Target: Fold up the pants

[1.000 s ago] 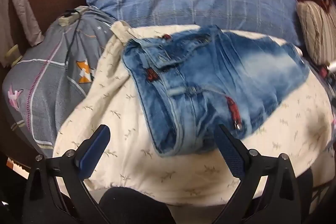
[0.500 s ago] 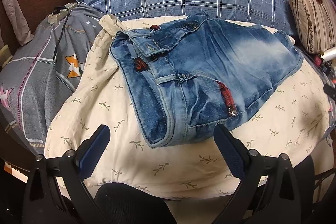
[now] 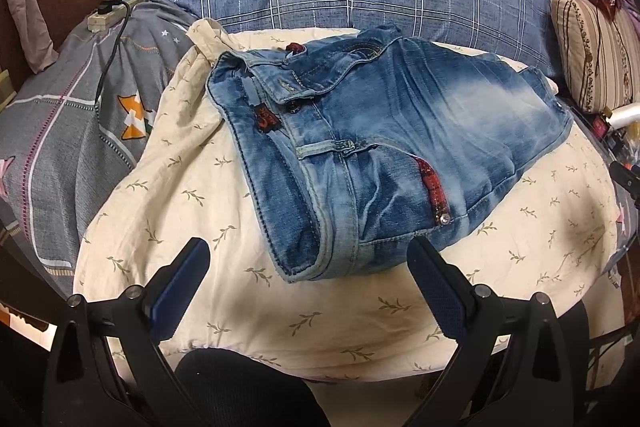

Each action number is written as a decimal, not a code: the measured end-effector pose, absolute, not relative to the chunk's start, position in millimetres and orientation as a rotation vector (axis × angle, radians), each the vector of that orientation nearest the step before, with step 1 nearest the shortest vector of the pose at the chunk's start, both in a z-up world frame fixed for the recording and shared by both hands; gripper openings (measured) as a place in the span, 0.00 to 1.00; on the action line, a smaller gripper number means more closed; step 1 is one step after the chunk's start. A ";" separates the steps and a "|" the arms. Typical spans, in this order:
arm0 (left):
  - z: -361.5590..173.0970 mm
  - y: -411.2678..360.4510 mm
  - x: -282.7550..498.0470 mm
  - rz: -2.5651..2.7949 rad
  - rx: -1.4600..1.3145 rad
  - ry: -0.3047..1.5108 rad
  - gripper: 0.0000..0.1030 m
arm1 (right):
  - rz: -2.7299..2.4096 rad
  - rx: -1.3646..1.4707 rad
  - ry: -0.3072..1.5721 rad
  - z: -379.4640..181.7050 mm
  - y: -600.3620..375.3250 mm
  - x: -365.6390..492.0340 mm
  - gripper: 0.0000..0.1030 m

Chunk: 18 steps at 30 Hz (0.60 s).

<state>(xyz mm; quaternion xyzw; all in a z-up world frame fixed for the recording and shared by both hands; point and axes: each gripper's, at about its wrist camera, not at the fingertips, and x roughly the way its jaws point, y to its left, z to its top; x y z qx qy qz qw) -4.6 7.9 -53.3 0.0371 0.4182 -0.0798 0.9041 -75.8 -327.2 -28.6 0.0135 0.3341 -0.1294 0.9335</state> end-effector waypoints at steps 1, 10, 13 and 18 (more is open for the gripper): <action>-53.1 7.0 -4.3 -0.164 0.078 0.867 0.97 | -0.265 0.028 0.682 -28.4 -327.3 -75.8 1.00; -47.2 -6.4 -7.3 -0.156 0.133 0.874 0.97 | -0.278 0.067 0.663 -28.5 -340.9 -85.1 1.00; -45.9 -10.5 -9.0 -0.157 0.150 0.872 0.97 | -0.293 0.061 0.654 -30.5 -346.8 -90.5 1.00; -46.3 -22.2 -6.4 -0.166 0.155 0.905 0.97 | -0.311 0.066 0.644 -35.7 -358.5 -98.2 1.00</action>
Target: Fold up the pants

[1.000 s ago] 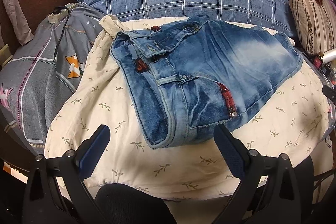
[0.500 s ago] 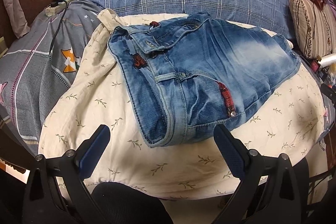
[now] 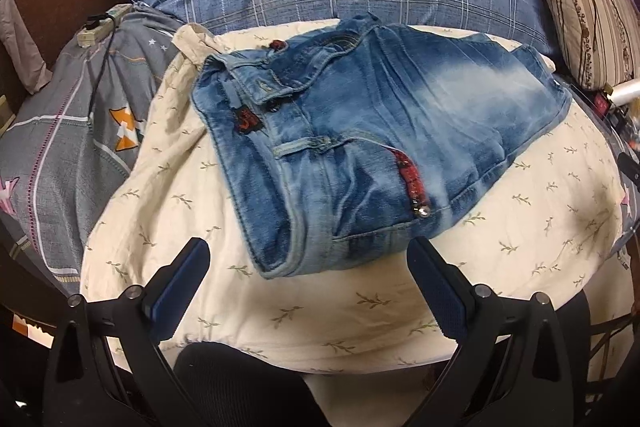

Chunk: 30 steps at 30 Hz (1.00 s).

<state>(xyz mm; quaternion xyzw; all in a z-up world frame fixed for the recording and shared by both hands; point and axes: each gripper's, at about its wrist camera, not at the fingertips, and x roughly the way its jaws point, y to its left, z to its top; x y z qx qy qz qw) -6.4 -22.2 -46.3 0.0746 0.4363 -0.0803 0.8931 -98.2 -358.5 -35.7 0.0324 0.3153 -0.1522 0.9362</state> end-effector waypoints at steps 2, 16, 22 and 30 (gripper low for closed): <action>-46.2 -26.7 -5.5 -0.176 0.152 0.918 0.97 | -0.318 0.081 0.640 -37.7 -364.9 -101.4 1.00; -60.4 -54.5 11.5 -0.204 0.088 1.072 0.97 | -0.299 0.202 0.638 -45.6 -408.7 -94.3 1.00; -32.8 0.8 42.8 -0.059 -0.153 1.045 0.97 | -0.280 0.337 0.647 -40.7 -465.8 -41.4 1.00; -97.5 37.0 43.7 -0.076 -0.512 1.268 0.97 | -0.292 0.605 0.745 -73.5 -549.6 48.2 1.00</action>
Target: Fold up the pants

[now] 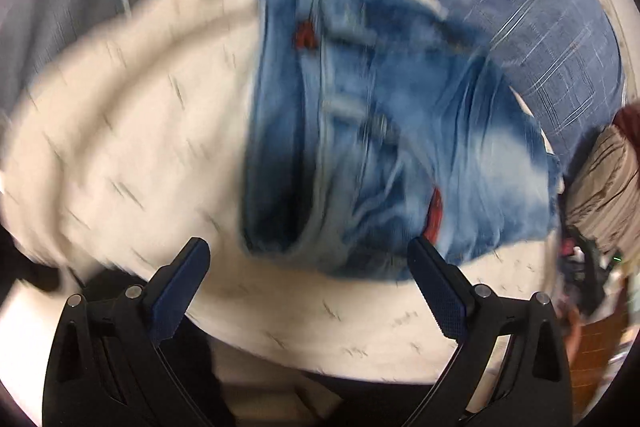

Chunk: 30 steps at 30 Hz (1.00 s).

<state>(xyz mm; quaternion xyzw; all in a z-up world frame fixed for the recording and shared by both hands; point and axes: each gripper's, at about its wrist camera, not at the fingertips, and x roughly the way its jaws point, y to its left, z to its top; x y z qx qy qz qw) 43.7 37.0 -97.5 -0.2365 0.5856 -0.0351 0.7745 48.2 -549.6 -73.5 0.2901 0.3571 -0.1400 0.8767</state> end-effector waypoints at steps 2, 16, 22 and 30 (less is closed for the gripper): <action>-113.7 35.3 45.0 -0.092 -0.600 1.325 0.97 | -0.286 0.671 0.759 -85.9 -559.2 64.3 1.00; -110.8 38.8 71.0 -0.139 -0.698 1.317 0.17 | -0.167 0.637 0.655 -59.9 -541.6 57.0 0.12; -92.7 70.0 55.3 -0.146 -0.700 1.235 0.16 | -0.124 0.617 0.578 -18.9 -531.8 -15.1 0.12; -69.4 94.3 26.9 -0.129 -0.647 1.144 0.16 | -0.077 0.760 0.580 -44.7 -509.8 -110.1 0.12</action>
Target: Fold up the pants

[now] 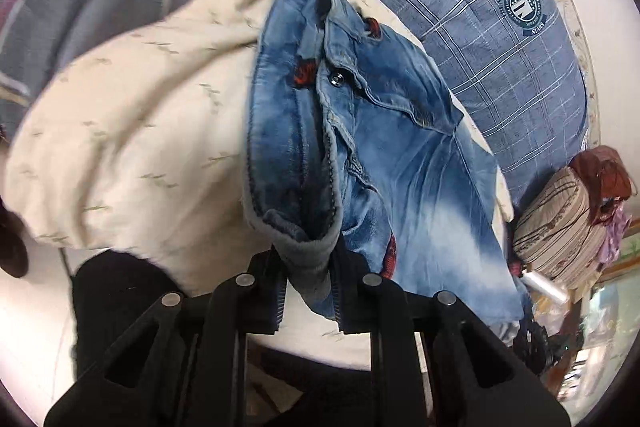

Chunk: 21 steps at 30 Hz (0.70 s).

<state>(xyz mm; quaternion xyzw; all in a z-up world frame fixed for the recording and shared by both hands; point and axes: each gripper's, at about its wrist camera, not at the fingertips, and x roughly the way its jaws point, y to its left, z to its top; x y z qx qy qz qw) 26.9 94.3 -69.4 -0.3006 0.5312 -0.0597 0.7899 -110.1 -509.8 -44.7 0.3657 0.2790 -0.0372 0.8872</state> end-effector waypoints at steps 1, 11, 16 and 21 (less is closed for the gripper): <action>-74.1 93.3 26.9 -0.117 -0.637 1.150 0.16 | -0.090 0.769 0.607 -55.5 -508.6 -115.0 0.12; -116.1 109.1 15.9 -0.111 -0.621 1.258 0.20 | -0.295 0.792 0.724 -94.4 -524.4 -132.0 0.41; -73.0 120.0 -1.4 -0.209 -0.509 1.164 0.24 | -0.426 0.650 0.584 -42.3 -538.4 -157.2 0.54; -38.2 114.7 57.3 -0.128 -0.396 1.034 0.69 | -0.183 0.631 0.644 -15.9 -527.0 -72.9 0.76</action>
